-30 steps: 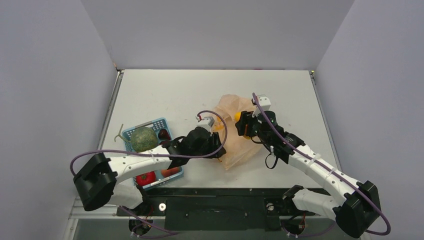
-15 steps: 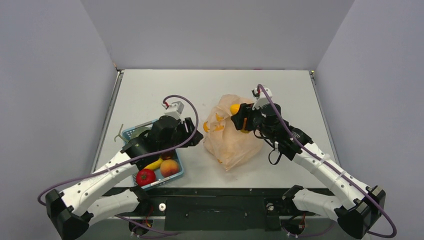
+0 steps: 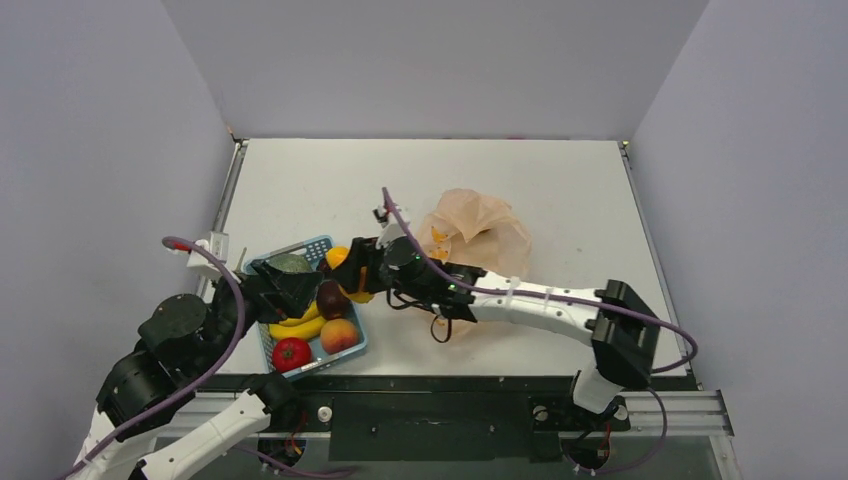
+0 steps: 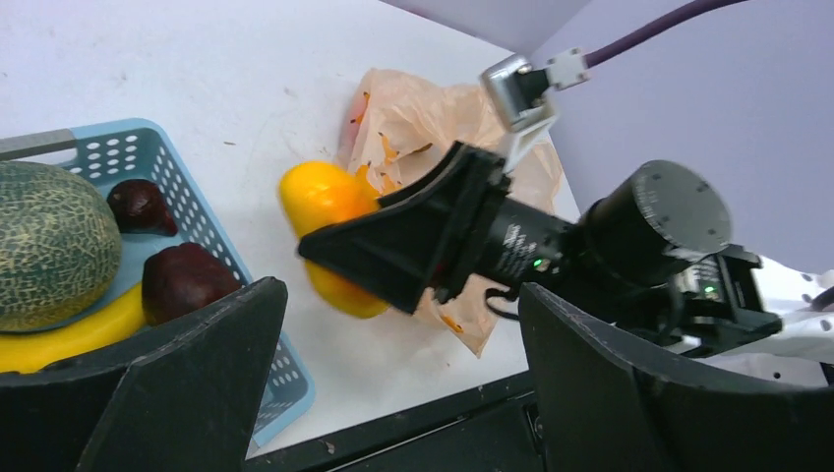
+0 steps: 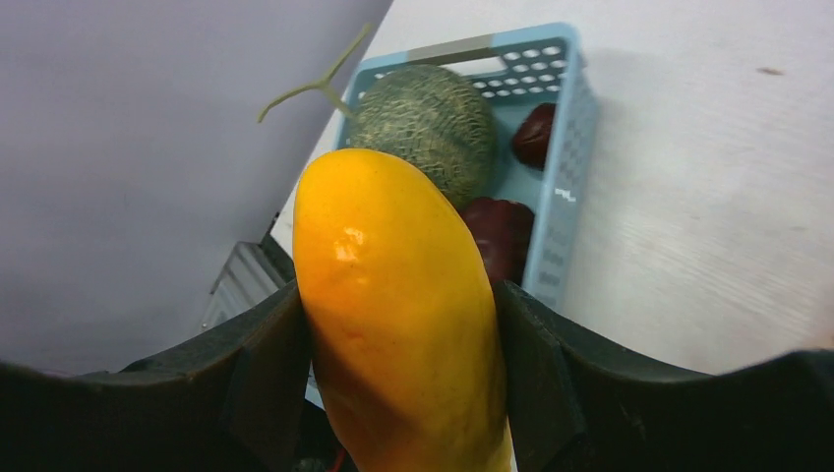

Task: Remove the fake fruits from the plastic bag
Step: Place the fake fruit in the bin.

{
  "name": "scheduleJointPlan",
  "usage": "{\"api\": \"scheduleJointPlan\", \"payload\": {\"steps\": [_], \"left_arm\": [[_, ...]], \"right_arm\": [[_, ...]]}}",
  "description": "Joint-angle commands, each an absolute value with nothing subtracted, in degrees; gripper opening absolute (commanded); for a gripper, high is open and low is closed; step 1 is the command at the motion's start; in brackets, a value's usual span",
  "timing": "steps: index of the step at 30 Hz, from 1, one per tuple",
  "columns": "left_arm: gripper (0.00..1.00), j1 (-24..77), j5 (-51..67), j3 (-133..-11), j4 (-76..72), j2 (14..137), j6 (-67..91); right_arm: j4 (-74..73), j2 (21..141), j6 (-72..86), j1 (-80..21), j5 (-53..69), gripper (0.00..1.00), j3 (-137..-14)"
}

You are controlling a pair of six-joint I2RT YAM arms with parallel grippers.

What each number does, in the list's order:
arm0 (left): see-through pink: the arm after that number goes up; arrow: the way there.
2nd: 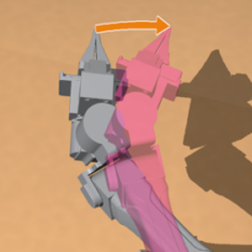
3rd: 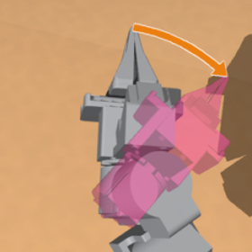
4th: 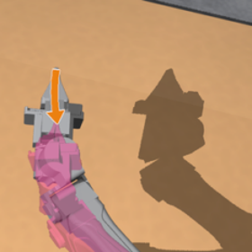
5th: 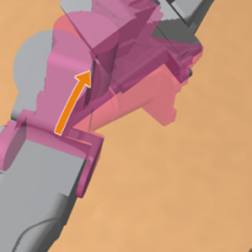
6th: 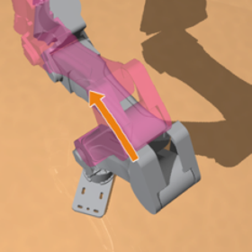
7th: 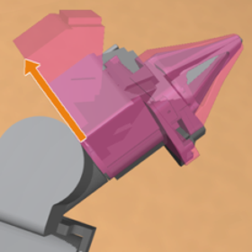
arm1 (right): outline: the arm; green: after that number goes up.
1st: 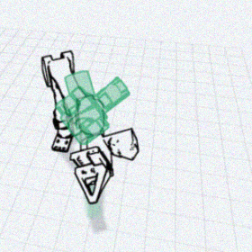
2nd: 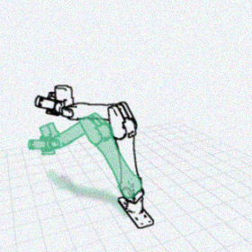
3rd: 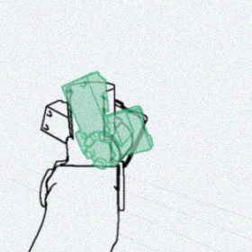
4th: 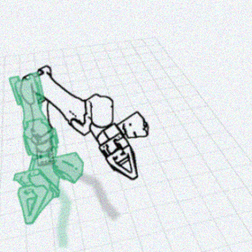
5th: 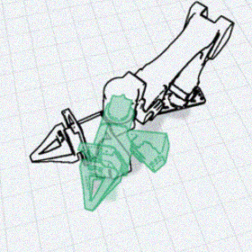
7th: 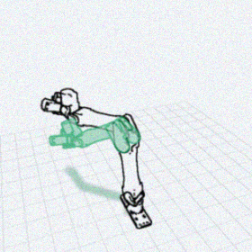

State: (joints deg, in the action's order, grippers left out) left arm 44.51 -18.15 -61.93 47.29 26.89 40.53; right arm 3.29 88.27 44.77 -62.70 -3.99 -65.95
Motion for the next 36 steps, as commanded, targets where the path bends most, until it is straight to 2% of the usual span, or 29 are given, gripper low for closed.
{"api": "scheduleJointPlan", "payload": {"steps": [1, 3, 5, 9, 14, 20, 25, 31, 36], "left_arm": [[0.88, 44.30, -22.68, -65.17, 53.75, 24.98, 38.88], [0.92, 44.42, -23.31, -67.12, 55.03, 24.07, 38.77], [0.97, 44.43, -23.71, -67.98, 55.73, 23.05, 38.65], [0.97, 44.54, -24.41, -68.06, 56.02, 21.15, 38.59], [0.97, 44.76, -24.03, -67.35, 55.76, 20.50, 39.22], [0.97, 44.78, -23.50, -66.88, 55.88, 20.22, 40.05], [0.97, 44.88, -23.31, -66.20, 56.00, 19.98, 40.40], [0.97, 44.85, -22.20, -64.51, 54.26, 20.54, 40.66], [0.97, 44.82, -20.03, -62.48, 53.00, 21.47, 41.00]], "right_arm": [[9.29, 98.12, 47.34, -67.66, -1.71, 0.00, -76.10], [10.36, 101.99, 46.80, -68.73, 2.50, 0.02, -78.07], [9.37, 105.43, 45.54, -69.58, 4.41, 0.09, -80.52], [4.86, 111.45, 42.83, -71.72, 6.47, 0.22, -86.69], [-4.50, 116.32, 39.40, -73.39, 3.17, 0.49, -93.39], [-9.28, 115.97, 32.99, -73.47, 0.30, 0.67, -95.79], [-8.97, 113.18, 31.06, -72.90, 1.45, 0.75, -95.37], [-8.84, 107.85, 31.19, -70.93, 1.33, 0.75, -91.54], [-9.62, 95.85, 28.45, -67.61, -3.71, 0.73, -80.19]]}}
